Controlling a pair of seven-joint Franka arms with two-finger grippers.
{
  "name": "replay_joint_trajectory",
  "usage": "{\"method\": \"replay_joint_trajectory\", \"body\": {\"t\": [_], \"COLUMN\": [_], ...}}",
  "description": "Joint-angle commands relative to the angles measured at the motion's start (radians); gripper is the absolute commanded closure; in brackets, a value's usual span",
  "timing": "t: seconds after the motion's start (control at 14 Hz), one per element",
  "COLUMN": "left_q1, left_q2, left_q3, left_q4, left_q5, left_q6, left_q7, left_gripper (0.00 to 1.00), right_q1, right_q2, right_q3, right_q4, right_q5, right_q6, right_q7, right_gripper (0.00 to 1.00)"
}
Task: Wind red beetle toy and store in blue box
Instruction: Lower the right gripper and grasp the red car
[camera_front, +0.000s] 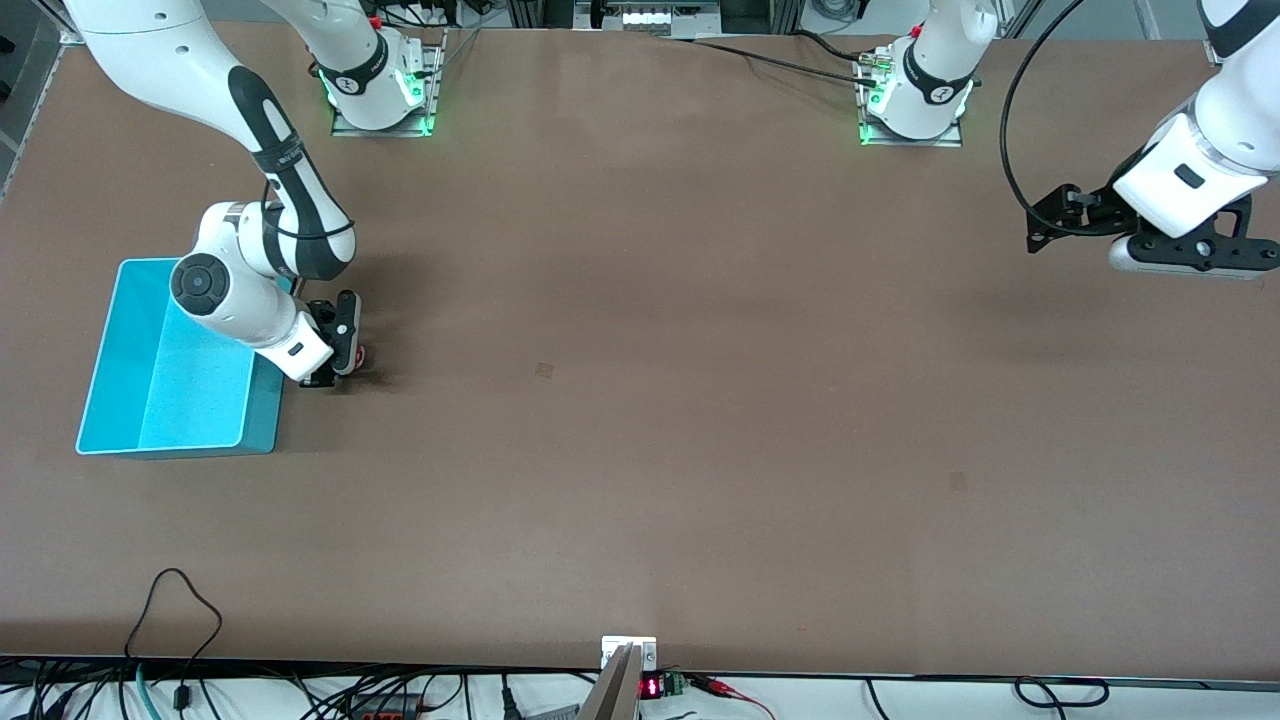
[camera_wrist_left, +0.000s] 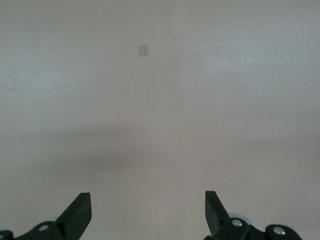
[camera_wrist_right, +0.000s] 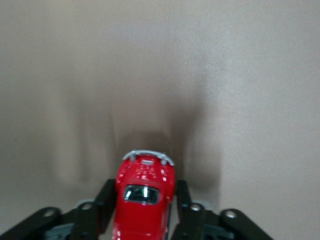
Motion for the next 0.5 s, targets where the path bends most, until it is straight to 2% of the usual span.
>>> {"method": "replay_joint_trajectory", "body": {"t": [0.0,0.14,0.43], "left_q1": [0.005,0.005,0.005], "left_q2": [0.008,0.009,0.009], "left_q3": [0.001,0.001,0.001], "left_q4": [0.021,0.021,0.021], "left_q5": [-0.006,-0.006,-0.006], "left_q6": [-0.019,-0.019,-0.019], "left_q7": [-0.007,-0.007,-0.007], "left_gripper": [0.00,0.00,0.00], "right_q1": [-0.006,0.013,0.055], "right_q2": [-0.021,-0.045,-0.126], "right_q3": [0.002,0.002,0.000], "right_q4": [-0.004,0.023,0.114], "right_q5": [-0.002,0.004,0.007], "right_q6": [0.010,0.009,-0.115], "right_q7": [-0.006,0.055,0.282], "right_gripper": [0.83,0.86,0.88]}}
